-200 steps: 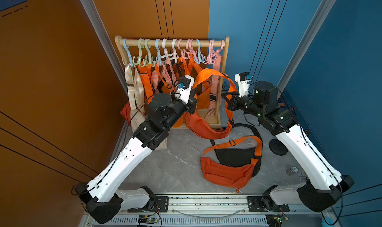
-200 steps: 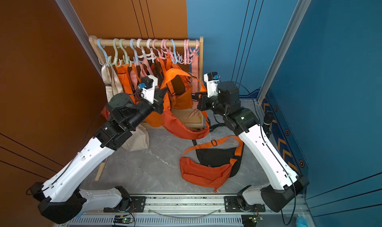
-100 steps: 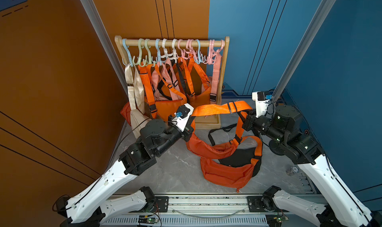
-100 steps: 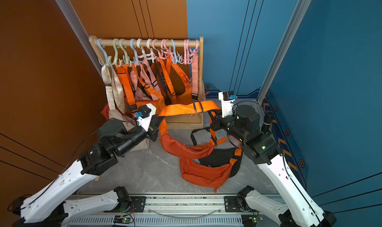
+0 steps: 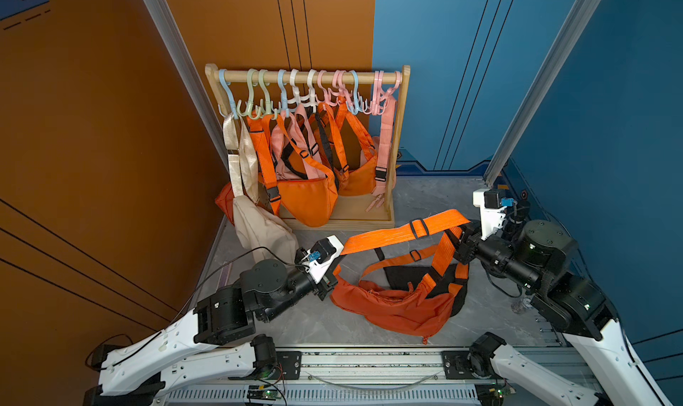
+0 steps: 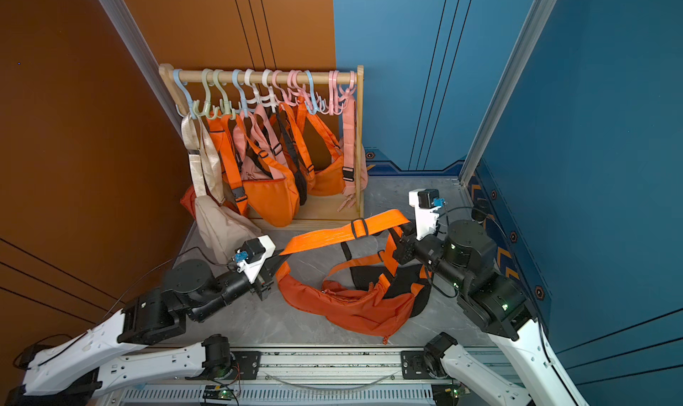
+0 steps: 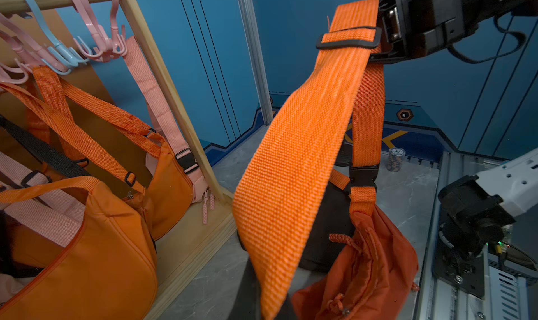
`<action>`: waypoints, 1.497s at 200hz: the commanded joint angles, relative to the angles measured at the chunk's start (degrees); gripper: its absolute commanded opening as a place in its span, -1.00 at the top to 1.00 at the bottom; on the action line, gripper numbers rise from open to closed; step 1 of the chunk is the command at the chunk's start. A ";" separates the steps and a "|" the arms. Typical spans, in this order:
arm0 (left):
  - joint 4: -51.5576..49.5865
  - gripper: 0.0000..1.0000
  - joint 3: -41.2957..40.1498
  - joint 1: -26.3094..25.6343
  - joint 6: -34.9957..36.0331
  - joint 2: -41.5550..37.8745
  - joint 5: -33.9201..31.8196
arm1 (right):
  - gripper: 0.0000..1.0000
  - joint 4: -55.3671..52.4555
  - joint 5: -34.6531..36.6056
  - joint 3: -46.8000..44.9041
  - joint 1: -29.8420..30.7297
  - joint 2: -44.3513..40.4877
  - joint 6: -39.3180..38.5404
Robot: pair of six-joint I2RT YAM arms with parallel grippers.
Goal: Take the bag off the hook
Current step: Place the bag inside the bag.
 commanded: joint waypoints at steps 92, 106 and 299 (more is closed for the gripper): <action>1.52 1.00 -1.79 -4.06 -12.35 6.70 -16.99 | 1.00 2.44 9.46 -6.77 -0.98 -4.35 1.01; 3.16 1.00 -4.41 0.93 -17.11 8.01 -11.14 | 1.00 4.77 10.30 -9.91 -1.34 -3.48 1.44; 30.81 1.00 -10.48 24.32 -28.72 41.31 8.18 | 0.93 32.72 5.11 -22.96 -14.74 29.00 8.53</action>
